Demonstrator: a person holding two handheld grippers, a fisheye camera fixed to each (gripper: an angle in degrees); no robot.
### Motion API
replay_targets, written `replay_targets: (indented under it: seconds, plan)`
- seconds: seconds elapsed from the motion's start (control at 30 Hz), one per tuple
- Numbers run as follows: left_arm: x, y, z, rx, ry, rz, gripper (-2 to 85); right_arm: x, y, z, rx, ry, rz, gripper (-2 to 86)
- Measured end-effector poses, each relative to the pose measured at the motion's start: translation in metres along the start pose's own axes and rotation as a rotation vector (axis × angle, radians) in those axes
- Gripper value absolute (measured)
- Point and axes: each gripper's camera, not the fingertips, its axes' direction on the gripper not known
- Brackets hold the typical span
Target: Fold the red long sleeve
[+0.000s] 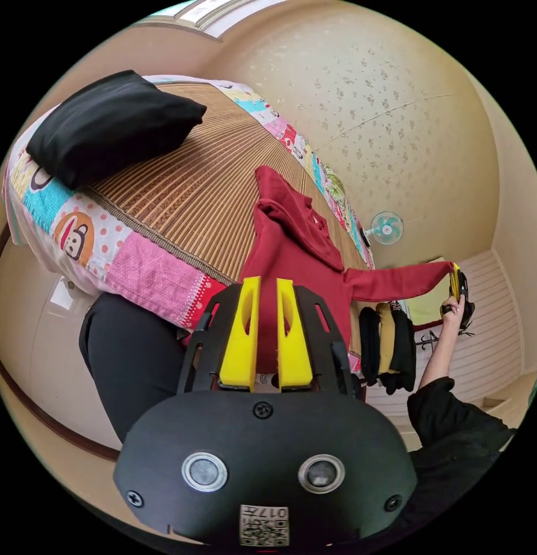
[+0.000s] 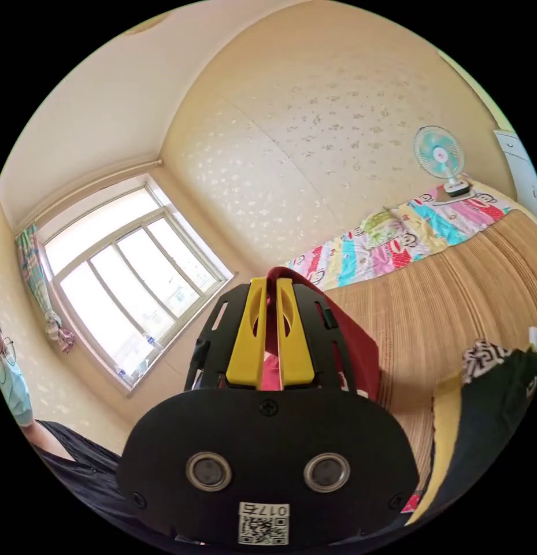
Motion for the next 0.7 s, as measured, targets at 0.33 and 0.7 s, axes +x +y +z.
replay_targets:
  seconds: [0.33, 0.7]
  plan:
    - [-0.003, 0.024, 0.000, -0.036, -0.034, -0.009, 6.5, -0.043, 0.101, 0.217, -0.338, -0.219, -0.021, 5.9]
    - [0.067, -0.047, 0.099, -0.158, -0.259, 0.238, 6.2, 0.047, 0.312, 0.190, -0.654, 0.543, -0.022, 2.8]
